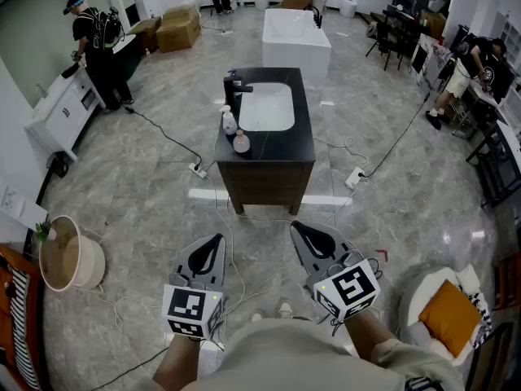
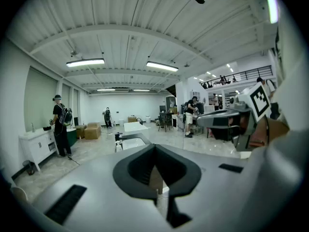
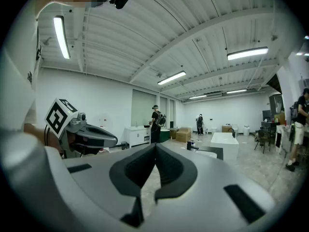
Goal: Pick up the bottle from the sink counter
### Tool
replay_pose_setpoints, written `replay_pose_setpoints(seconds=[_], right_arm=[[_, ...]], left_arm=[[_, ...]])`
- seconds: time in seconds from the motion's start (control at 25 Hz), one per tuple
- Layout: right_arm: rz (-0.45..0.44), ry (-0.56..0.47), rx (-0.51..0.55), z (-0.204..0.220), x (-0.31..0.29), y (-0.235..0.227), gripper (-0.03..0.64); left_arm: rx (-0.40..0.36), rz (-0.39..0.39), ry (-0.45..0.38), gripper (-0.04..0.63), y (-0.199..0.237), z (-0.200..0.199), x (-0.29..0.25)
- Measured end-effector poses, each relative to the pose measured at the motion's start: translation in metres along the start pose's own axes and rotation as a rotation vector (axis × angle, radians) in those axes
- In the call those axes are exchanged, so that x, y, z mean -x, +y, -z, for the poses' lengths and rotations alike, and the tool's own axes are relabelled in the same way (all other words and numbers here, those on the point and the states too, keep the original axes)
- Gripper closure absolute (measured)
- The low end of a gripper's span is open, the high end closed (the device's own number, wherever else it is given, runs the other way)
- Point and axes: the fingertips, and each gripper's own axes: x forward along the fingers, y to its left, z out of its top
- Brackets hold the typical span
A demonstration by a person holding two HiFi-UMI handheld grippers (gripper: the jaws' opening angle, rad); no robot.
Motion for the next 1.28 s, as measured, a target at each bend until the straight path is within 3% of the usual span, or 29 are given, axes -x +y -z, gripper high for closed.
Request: replay_pose_setpoints(seconds=[0.52,1.0,1.28], right_arm=[[-0.003,0.004,-0.046,0.018,0.016,-0.042,0.62],[-0.034,0.031,0.006,0.039,0.034,-0.058,0.62],[-0.049,0.012,0.02,0.04,0.02,-0.068,0.62]], left_arm=[[0.018,-0.012,-0.006,0.589,-0.035,-0.006,-0.029],[0.016,-0.022,0.008,0.589,-0.064,0.0,-0.047],[0.012,-0.054,-0.023,0.589,-0.055,-0.002,-0.06]])
